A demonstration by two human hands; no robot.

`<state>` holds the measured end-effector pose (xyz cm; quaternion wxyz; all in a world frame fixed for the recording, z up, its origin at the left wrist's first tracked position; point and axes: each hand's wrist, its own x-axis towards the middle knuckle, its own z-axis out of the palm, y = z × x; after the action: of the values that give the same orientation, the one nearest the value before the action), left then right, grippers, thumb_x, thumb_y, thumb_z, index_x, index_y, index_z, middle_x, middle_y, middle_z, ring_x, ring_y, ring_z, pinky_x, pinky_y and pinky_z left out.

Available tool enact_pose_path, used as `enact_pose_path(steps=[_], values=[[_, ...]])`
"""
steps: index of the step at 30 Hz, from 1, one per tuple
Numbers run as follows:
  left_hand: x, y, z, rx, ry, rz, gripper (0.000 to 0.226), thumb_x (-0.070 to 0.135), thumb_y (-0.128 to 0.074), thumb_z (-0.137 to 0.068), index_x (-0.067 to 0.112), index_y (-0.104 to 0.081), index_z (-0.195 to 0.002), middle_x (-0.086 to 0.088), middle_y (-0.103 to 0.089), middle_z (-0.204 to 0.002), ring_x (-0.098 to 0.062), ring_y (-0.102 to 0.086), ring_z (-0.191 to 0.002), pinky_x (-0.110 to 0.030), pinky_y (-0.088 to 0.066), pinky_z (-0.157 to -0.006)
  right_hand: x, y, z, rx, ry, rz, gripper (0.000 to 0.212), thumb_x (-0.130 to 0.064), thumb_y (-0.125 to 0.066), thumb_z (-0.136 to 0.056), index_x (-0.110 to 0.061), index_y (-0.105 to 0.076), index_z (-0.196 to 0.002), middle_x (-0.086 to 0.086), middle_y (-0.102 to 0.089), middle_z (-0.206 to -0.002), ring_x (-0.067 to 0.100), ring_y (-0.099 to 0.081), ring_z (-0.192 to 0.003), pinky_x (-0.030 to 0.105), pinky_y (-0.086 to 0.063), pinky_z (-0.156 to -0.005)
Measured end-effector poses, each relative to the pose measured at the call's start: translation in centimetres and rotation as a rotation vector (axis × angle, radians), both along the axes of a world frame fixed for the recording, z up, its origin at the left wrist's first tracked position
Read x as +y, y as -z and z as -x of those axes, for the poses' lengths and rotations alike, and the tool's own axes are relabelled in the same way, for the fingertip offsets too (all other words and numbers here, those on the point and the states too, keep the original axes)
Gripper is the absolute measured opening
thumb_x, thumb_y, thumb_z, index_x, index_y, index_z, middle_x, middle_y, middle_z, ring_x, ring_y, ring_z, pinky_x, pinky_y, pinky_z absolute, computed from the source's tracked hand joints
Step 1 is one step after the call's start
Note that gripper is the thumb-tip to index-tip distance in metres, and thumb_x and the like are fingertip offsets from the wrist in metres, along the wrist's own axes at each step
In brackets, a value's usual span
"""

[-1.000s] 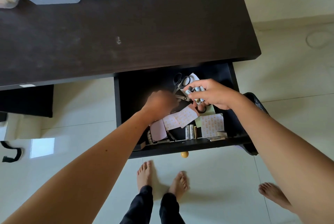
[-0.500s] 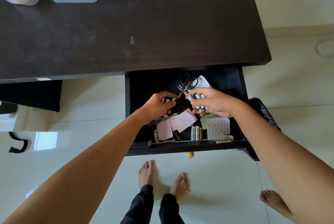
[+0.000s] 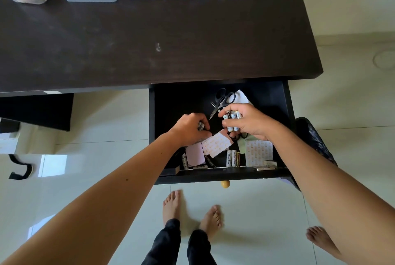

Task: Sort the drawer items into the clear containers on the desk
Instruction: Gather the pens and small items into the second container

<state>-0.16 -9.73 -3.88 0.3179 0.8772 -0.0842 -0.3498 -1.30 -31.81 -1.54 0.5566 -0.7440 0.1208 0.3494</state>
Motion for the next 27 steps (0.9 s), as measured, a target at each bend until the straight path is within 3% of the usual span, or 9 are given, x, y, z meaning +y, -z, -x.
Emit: enact_pose_path(steps=[6,11,17,22,27], values=[[-0.7,0.1,0.2,-0.095,0.148,-0.104,0.022,0.026,-0.077,-0.089,0.026,-0.073,-0.110,0.000,-0.066,-0.118,-0.020,-0.063,-0.108,-0.030,-0.054,-0.089,-0.4,0.2,0.3,-0.019,0.031,-0.003,0.023,-0.003,-0.068,-0.100,-0.014,-0.071,-0.120,0.015,-0.071,-0.101,0.016,-0.073,-0.083,0.027,-0.059,-0.065],[-0.9,0.1,0.4,-0.158,0.189,-0.121,0.030,0.027,-0.080,-0.086,0.023,-0.072,-0.114,-0.001,-0.064,-0.121,-0.021,-0.062,-0.110,-0.026,-0.046,-0.085,-0.5,-0.1,0.5,-0.011,0.014,0.021,0.021,-0.007,-0.068,-0.099,-0.018,-0.072,-0.117,0.010,-0.069,-0.099,0.015,-0.068,-0.082,0.023,-0.053,-0.063],[-1.3,0.0,0.6,-0.249,0.300,-0.140,0.030,0.024,-0.077,-0.090,0.022,-0.074,-0.120,-0.001,-0.067,-0.123,-0.021,-0.063,-0.113,-0.029,-0.049,-0.095,-0.4,-0.4,0.5,-0.013,0.021,0.023,0.021,-0.009,-0.069,-0.099,-0.018,-0.072,-0.118,0.011,-0.070,-0.104,0.015,-0.068,-0.084,0.021,-0.053,-0.061],[-0.8,0.4,0.1,-0.151,0.197,-0.091,0.022,0.024,-0.082,-0.085,0.024,-0.077,-0.107,0.004,-0.066,-0.108,-0.014,-0.059,-0.100,-0.023,-0.041,-0.082,-0.6,-0.5,0.6,0.010,0.015,0.008,0.020,-0.006,-0.072,-0.096,-0.016,-0.073,-0.114,0.008,-0.069,-0.091,0.014,-0.067,-0.077,0.023,-0.051,-0.058],[-0.4,0.6,-0.4,-0.062,0.179,-0.032,0.018,0.021,-0.082,-0.086,0.025,-0.077,-0.103,0.009,-0.065,-0.105,-0.012,-0.061,-0.101,-0.024,-0.048,-0.089,-1.3,-0.7,0.8,0.050,-0.048,-0.010,0.015,-0.011,-0.080,-0.092,-0.014,-0.072,-0.105,0.005,-0.069,-0.083,0.012,-0.063,-0.069,0.024,-0.047,-0.057]])
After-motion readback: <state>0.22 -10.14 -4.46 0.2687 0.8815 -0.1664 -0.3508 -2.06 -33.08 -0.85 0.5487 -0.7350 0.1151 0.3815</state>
